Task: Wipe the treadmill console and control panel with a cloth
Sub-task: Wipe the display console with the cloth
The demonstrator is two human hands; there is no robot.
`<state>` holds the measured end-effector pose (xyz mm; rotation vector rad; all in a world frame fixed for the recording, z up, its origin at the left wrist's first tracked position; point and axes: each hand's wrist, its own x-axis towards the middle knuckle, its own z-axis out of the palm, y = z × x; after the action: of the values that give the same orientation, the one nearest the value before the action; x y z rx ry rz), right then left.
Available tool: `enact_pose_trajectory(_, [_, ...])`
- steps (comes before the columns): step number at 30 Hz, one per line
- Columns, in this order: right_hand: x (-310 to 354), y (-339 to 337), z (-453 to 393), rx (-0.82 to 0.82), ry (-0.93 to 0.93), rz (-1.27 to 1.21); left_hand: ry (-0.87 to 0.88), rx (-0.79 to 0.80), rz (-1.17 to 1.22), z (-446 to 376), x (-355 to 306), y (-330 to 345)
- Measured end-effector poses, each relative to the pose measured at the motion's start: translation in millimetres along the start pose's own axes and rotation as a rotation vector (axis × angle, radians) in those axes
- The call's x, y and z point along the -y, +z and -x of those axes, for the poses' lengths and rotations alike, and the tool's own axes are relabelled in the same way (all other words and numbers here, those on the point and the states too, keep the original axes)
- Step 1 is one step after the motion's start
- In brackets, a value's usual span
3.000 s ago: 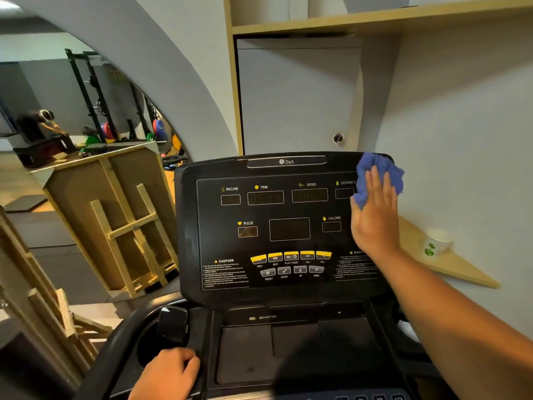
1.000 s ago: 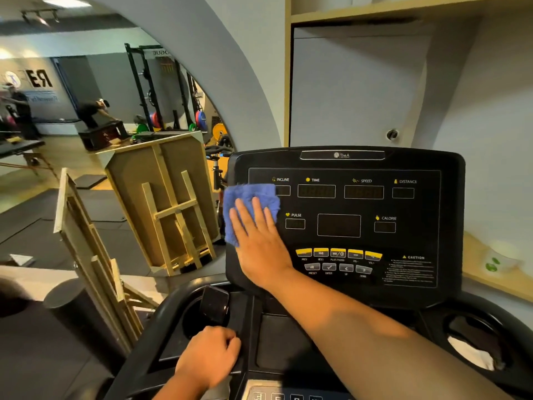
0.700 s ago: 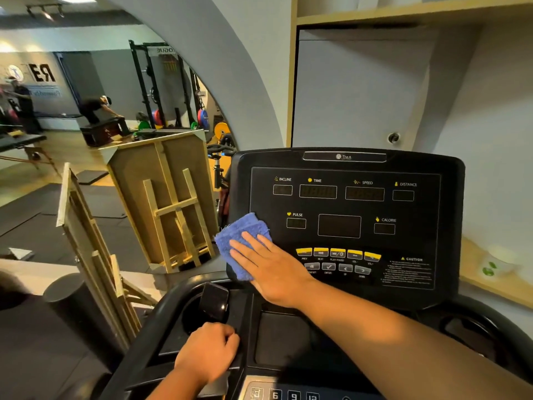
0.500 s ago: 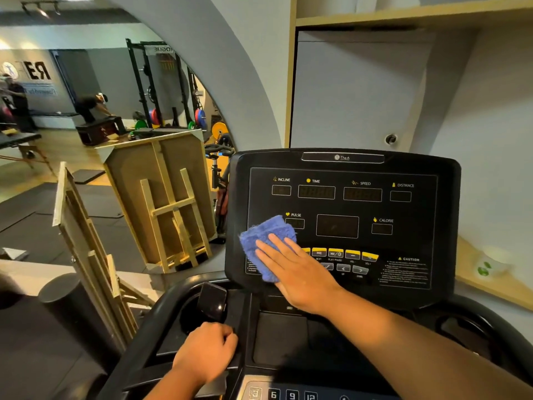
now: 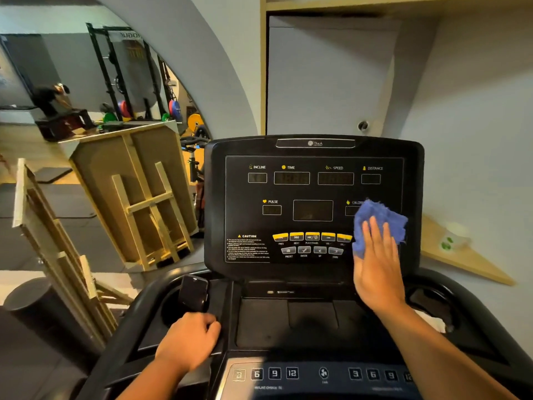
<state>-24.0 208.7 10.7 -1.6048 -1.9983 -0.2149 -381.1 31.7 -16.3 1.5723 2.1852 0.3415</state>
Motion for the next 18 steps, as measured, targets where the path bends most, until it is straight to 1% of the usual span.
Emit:
enact_pose_trajectory(2, [2.3,2.2,4.1,-0.045,0.182,-0.077,0.002,-0.001,-0.006,0.3,-0.2,0.2])
enact_pose_trajectory(4, [17.0,4.4,3.3,-0.087,0.327,-0.163,0.0,0.005,-0.013,1.5,-1.4,0.1])
enact_pose_trajectory(6, [41.7,3.5,-1.8,-0.12,0.431,-0.197,0.0,0.014,-0.029,1.7,-2.9,-0.9])
enact_pose_trajectory(7, [56.5,3.6,-3.7,-0.117,0.436,-0.182,-0.003,0.017,-0.033,1.6,-3.3,-0.9])
enact_pose_trajectory(8, [72.6,4.5,-3.0,-0.103,0.366,-0.139,-0.008,0.017,-0.035,2.0,-3.7,-1.2])
enact_pose_trajectory(9, [87.7,8.6,1.4,-0.083,0.225,-0.076,-0.012,0.015,-0.034,2.7,-4.5,-1.6])
enact_pose_trajectory(11, [105.3,23.8,16.0,-0.019,-0.149,0.049,-0.011,0.009,-0.025,3.9,-5.7,-2.6])
enact_pose_trajectory(13, [91.5,26.1,18.0,0.046,-0.407,0.115,-0.016,0.02,-0.017,4.2,-6.1,-3.3])
enact_pose_trajectory(14, [76.2,22.4,15.0,0.045,-0.484,0.139,-0.02,0.024,-0.015,4.1,-6.5,-3.7])
enact_pose_trajectory(15, [58.6,17.6,11.5,0.041,-0.517,0.159,-0.022,0.025,-0.016,3.9,-7.0,-4.4])
enact_pose_trajectory(16, [40.0,11.6,7.6,0.031,-0.504,0.172,-0.022,0.023,-0.018,3.5,-7.2,-5.0])
enact_pose_trajectory(17, [21.4,5.8,4.0,0.025,-0.432,0.171,-0.021,0.023,-0.018,3.5,-7.9,-5.4])
enact_pose_trajectory(18, [4.6,-0.7,1.1,0.019,-0.313,0.138,-0.021,0.03,-0.012,4.1,-9.5,-6.0])
